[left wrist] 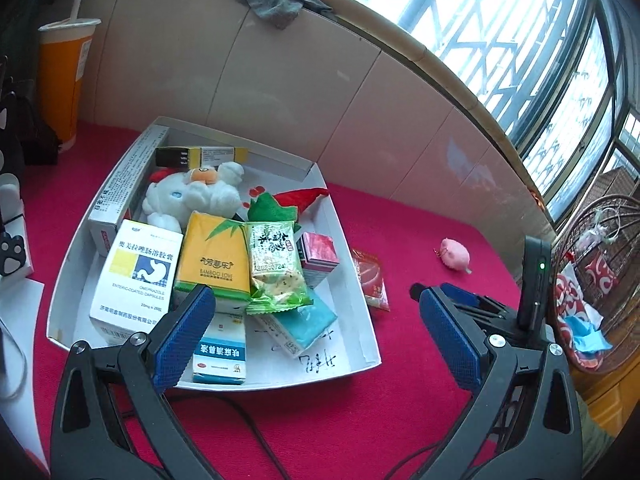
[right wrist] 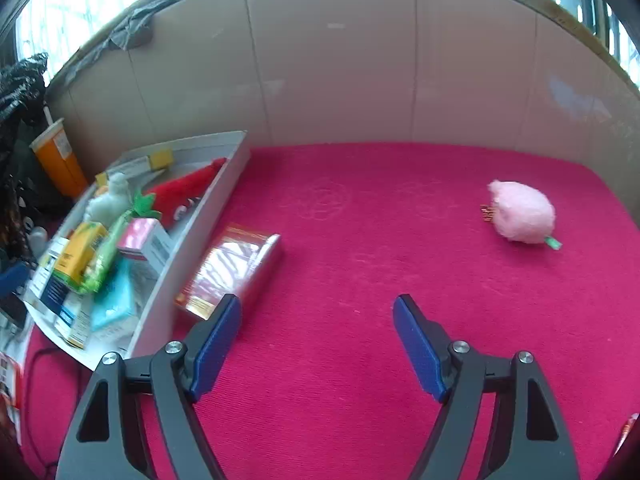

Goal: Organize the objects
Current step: 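Grasp the red Sequoia cigarette pack with the right tool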

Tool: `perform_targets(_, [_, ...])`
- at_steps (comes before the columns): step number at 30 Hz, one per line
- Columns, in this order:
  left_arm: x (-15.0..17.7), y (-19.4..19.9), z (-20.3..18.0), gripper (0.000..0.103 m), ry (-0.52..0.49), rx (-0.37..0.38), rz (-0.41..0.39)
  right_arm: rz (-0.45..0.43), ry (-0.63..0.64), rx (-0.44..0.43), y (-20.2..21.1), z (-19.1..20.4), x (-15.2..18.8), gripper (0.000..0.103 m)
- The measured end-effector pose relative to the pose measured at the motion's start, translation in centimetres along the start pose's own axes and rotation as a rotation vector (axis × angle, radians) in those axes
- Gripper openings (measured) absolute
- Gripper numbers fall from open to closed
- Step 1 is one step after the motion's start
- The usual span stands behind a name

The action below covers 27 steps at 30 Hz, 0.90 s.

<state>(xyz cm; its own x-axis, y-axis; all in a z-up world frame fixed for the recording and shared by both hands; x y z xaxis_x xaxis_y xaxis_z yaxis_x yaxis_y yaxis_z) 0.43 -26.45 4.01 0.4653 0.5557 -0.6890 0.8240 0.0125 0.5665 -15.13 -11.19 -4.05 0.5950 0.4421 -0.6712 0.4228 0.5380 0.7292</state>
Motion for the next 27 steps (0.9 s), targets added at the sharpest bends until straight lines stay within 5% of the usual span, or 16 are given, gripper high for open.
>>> perform_targets(5, [0.6,0.5,0.4,0.103,-0.008,-0.024,0.006,0.045,-0.039,-0.047,-3.4,2.9,-2.5,0.079])
perform_targets(11, [0.8,0.9,1.7,0.103,0.025,-0.037,0.0,0.128,-0.088,0.004,-6.8,4.4,-2.2,0.079])
perform_targets(18, [0.9,1.1,1.8,0.103,0.024,-0.035,-0.003,0.136,-0.075,0.049,-6.5,2.6,-1.3,0.08])
perform_targets(22, [0.8,1.2,1.7,0.103,0.026,-0.035,-0.008,0.131,-0.078,0.144,-4.4,-0.9,-0.7,0.08])
perform_targets(27, [1.0,0.6,1.2,0.103,0.02,-0.028,0.0,0.112,-0.109,0.113,-2.4,-2.9,0.3,0.081])
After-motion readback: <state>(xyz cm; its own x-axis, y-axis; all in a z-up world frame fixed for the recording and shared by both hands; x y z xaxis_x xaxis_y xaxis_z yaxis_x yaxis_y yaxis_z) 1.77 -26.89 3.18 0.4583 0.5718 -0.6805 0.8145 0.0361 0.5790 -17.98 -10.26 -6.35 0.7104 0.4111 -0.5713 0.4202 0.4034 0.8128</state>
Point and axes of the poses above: each gripper's, at about its wrist camera, not at the fingertips, and y roughly against the way its jaws point, z to its left, x to its underside, the point moved 9 cm from there along -y, roughly the way its jaws point
